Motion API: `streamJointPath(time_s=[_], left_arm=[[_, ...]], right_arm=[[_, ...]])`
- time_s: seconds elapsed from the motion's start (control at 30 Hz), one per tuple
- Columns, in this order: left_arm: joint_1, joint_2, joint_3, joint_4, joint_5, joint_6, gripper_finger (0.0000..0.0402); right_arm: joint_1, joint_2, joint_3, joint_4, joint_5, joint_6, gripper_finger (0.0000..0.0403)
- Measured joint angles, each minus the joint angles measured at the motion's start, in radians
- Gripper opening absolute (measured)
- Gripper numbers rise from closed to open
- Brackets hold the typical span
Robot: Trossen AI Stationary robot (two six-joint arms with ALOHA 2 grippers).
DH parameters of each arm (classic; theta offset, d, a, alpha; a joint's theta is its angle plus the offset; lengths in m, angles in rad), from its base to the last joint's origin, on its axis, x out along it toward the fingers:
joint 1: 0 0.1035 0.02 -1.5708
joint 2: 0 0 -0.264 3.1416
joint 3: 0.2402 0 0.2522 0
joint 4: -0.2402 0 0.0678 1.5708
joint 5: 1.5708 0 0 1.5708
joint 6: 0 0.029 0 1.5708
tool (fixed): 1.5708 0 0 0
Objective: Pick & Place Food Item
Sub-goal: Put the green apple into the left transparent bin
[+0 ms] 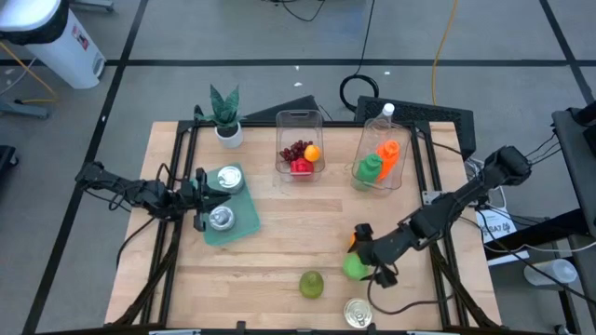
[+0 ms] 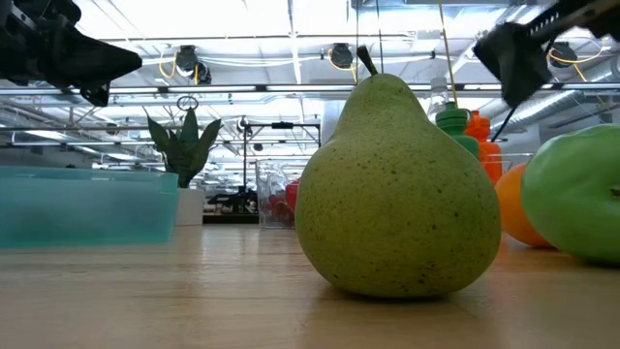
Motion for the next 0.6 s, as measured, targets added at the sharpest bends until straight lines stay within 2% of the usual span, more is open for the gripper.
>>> streamJointPath(time_s=[0.23, 0.43, 0.6], left_arm=[[-0.001, 0.000, 0.000, 0.000, 0.001, -0.002, 0.0049], [-0.001, 0.000, 0.000, 0.000, 0.001, -0.006, 0.0049], [-0.001, 0.000, 0.000, 0.000, 0.001, -0.006, 0.0049]], right_arm=[[0.002, 0.103, 0.000, -0.013, 0.026, -0.107, 0.0398], [0.002, 0.162, 0.000, -0.053, 0.006, -0.095, 0.0397], [0.002, 0.197, 0.002, -0.018, 0.010, -0.137, 0.0399]])
